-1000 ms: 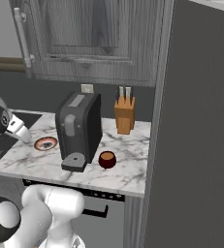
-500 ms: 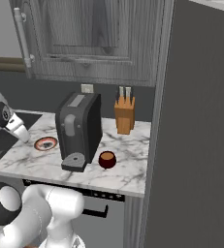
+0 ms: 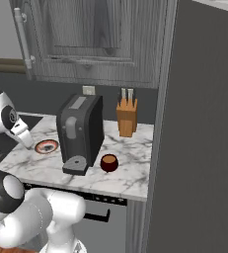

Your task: Take a sugar cube from the saucer and place it inside the coffee. Then, grab milk from the fridge and place it next to the coffee on the counter to sweeten the coffee.

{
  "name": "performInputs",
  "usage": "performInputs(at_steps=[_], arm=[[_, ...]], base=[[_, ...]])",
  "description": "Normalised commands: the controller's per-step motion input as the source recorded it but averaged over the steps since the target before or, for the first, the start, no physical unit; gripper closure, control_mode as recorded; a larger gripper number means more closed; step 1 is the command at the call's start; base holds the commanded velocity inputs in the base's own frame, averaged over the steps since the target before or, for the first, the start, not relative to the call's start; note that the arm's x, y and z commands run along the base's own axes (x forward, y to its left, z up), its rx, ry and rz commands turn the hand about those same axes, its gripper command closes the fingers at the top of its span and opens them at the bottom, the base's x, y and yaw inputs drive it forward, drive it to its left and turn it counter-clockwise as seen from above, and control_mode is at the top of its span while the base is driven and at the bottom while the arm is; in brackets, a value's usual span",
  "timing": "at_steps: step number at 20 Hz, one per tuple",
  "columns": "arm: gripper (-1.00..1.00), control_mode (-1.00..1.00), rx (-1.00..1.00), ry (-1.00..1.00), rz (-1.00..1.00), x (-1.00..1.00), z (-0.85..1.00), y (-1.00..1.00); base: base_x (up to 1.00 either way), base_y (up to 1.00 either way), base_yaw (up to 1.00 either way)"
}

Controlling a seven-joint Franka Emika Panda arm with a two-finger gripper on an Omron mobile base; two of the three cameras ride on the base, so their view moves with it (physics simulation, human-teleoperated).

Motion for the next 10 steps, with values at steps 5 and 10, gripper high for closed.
performInputs(at_steps=[5,10], arm=[[-1.00,-1.00,0.00,0.05,0.00,0.16,-0.25,0.00],[-1.00,-1.00,0.00,0.01,0.00,0.16,-0.19,0.00]], base=[[0.00,0.00,0.00],[0.00,0.00,0.00]])
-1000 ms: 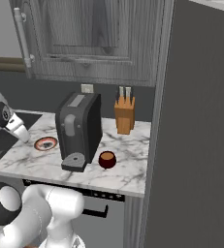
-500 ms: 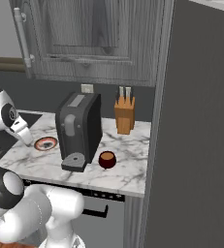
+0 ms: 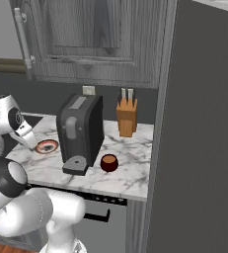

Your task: Take a sugar cube from the saucer and place it inside the coffee. Then, grab milk from the fridge and place it next to the coffee on the counter to sweeten the coffee.

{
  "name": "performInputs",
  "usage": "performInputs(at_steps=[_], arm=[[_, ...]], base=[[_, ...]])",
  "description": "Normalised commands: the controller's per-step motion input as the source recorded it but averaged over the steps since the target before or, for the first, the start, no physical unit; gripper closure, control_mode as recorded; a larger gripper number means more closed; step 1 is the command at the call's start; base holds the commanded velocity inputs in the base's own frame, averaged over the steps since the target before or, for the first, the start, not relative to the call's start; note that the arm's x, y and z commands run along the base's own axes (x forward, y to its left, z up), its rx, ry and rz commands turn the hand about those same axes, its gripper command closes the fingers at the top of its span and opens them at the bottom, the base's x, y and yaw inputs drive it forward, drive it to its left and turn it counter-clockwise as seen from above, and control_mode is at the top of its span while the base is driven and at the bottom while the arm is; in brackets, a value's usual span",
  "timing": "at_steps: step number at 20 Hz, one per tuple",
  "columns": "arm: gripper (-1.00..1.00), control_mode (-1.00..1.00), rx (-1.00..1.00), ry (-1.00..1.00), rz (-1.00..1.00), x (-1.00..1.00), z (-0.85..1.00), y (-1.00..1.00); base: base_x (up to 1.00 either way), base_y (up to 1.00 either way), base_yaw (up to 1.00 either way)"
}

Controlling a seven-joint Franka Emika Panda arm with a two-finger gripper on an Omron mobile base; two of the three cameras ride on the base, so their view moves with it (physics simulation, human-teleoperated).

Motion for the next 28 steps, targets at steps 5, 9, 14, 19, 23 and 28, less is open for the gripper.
performInputs(at_steps=[5,9,14,19,23,28], arm=[[-1.00,-1.00,0.00,0.00,0.00,0.09,-0.14,0.00],[-1.00,-1.00,0.00,0.00,0.00,0.08,-0.10,0.00],[-1.00,-1.00,0.00,0.00,0.00,0.14,-0.13,0.00],[-1.00,-1.00,0.00,0.00,-0.01,0.23,-0.14,0.00],[-1.00,-1.00,0.00,0.00,-0.01,0.20,-0.10,0.00],[-1.00,-1.00,0.00,0.00,0.00,0.12,-0.04,0.00]], base=[[0.00,0.00,0.00],[0.00,0.00,0.00],[0.00,0.00,0.00],[0.00,0.00,0.00],[0.00,0.00,0.00],[0.00,0.00,0.00]])
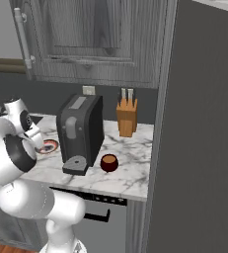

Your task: Take a sugar cube from the saucer and place it inside the coffee. Then, grab milk from the fridge and place it next to the coffee on the counter to sweeten the coffee.

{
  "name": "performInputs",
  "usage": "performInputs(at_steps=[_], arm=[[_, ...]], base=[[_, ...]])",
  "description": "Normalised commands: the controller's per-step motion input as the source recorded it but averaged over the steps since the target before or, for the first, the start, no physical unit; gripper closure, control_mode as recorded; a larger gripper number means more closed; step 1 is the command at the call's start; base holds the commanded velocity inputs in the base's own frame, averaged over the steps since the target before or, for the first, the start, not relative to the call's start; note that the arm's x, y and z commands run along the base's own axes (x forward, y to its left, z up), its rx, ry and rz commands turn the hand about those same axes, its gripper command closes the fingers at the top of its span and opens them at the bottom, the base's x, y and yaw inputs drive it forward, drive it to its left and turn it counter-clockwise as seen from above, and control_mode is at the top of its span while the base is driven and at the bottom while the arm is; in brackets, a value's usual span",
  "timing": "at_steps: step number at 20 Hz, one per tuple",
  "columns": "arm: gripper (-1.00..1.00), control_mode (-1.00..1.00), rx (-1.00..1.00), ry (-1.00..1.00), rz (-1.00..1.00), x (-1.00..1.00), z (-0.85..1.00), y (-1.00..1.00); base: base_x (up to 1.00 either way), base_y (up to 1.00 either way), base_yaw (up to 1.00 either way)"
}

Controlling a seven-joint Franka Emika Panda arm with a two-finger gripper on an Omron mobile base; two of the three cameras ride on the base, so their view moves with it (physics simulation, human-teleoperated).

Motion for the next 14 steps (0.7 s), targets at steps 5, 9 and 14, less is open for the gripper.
performInputs(at_steps=[5,9,14], arm=[[-1.00,-1.00,0.00,0.00,0.00,0.10,-0.08,0.00],[-1.00,-1.00,0.00,0.00,0.00,0.09,-0.14,0.00],[-1.00,-1.00,0.00,0.00,-0.01,0.08,-0.19,0.00]], base=[[0.00,0.00,0.00],[0.00,0.00,0.00],[0.00,0.00,0.00]])
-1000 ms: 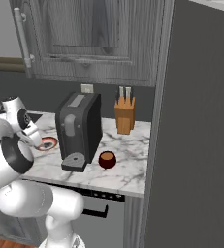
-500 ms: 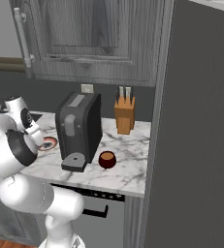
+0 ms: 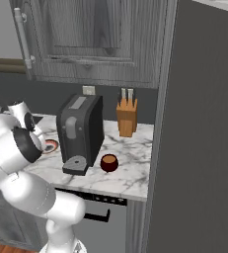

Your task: Take a sugar cube from the saucer and place it inside the coffee. Then, grab milk from the fridge and place it next to the coffee on the counter to sweeten the coffee.

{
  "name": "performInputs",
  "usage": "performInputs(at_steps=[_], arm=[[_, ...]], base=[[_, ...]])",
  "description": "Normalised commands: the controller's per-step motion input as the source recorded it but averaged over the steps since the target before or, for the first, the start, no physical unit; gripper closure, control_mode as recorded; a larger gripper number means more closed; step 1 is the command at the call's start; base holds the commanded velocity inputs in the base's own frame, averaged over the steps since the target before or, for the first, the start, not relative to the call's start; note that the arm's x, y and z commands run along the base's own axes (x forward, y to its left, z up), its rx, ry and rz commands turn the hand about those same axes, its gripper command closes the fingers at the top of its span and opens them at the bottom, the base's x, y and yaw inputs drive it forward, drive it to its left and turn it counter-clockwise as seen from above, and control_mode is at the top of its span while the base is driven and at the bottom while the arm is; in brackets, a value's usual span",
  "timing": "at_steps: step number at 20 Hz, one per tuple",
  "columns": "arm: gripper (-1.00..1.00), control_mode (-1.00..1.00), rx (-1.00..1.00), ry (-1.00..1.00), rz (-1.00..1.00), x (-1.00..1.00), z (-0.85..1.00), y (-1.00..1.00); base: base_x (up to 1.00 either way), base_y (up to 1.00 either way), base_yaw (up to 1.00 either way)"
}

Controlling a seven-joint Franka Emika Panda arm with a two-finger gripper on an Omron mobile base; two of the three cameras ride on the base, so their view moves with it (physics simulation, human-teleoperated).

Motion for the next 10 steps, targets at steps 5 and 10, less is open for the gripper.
performInputs(at_steps=[5,10], arm=[[-1.00,-1.00,0.00,0.00,-0.02,0.13,-0.11,0.06],[-1.00,-1.00,0.00,0.00,-0.04,0.10,-0.01,0.12]], base=[[0.00,0.00,0.00],[0.00,0.00,0.00]])
